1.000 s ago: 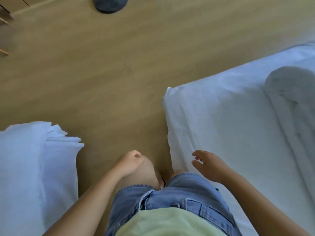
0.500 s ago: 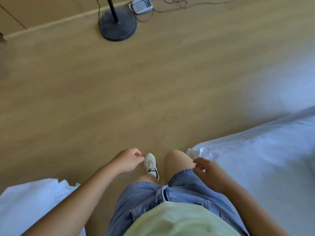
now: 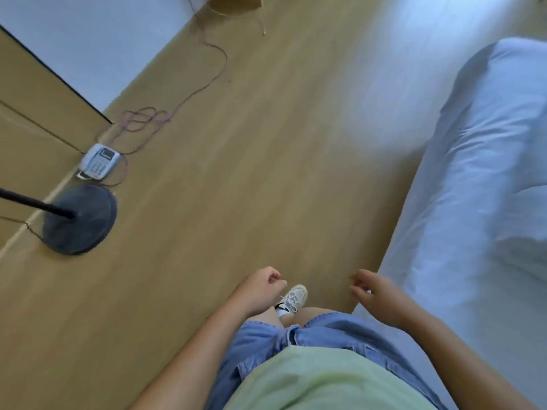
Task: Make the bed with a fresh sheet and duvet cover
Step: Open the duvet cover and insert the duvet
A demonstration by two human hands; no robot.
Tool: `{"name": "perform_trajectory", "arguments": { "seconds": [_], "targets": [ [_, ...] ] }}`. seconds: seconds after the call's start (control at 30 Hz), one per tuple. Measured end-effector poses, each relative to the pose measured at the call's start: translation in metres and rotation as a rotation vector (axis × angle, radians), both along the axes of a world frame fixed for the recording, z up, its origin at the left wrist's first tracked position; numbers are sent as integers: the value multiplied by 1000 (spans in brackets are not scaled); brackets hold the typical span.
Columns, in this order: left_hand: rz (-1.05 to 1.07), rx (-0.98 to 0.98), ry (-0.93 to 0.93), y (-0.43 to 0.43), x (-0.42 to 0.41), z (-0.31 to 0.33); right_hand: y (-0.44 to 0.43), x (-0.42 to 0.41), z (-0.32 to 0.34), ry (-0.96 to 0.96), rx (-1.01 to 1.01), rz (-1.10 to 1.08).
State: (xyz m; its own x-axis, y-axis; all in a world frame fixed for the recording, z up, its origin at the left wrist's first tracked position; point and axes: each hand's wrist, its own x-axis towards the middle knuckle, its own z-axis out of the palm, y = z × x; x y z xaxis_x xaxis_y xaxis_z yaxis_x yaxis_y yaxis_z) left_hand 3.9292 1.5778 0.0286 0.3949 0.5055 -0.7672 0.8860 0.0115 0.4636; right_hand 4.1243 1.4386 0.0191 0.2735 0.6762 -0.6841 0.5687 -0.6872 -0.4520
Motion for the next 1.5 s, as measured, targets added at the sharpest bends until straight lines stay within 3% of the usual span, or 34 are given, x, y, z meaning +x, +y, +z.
{"name": "perform_trajectory", "arguments": {
  "seconds": [0.23,0.37,0.57,0.73,0.9,1.17,1.33,1.5],
  "targets": [
    [-591,-7,-40,83,197,13,37,107,31,-59,46,-406],
    [-923,43,-75,100,328,2,27,173,34,-96,69,-788],
    [-1470,179,-194,79,523,33,16,242,45,-175,127,-1460],
    [-1791,324,-307,21,643,51,-5,284,49,-246,158,-1712],
    [-1914,295,-418,-59,733,43,-54,350,34,-374,143,-1754],
    [-2316,780,-722,-217,875,31,-214,520,9,-674,-146,-1737],
    [-2492,886,-785,-302,948,14,-293,587,-34,-522,-303,-1667],
    [-2687,926,-675,-350,1014,-49,-331,623,-108,-310,-404,-1547]
  ]
}}
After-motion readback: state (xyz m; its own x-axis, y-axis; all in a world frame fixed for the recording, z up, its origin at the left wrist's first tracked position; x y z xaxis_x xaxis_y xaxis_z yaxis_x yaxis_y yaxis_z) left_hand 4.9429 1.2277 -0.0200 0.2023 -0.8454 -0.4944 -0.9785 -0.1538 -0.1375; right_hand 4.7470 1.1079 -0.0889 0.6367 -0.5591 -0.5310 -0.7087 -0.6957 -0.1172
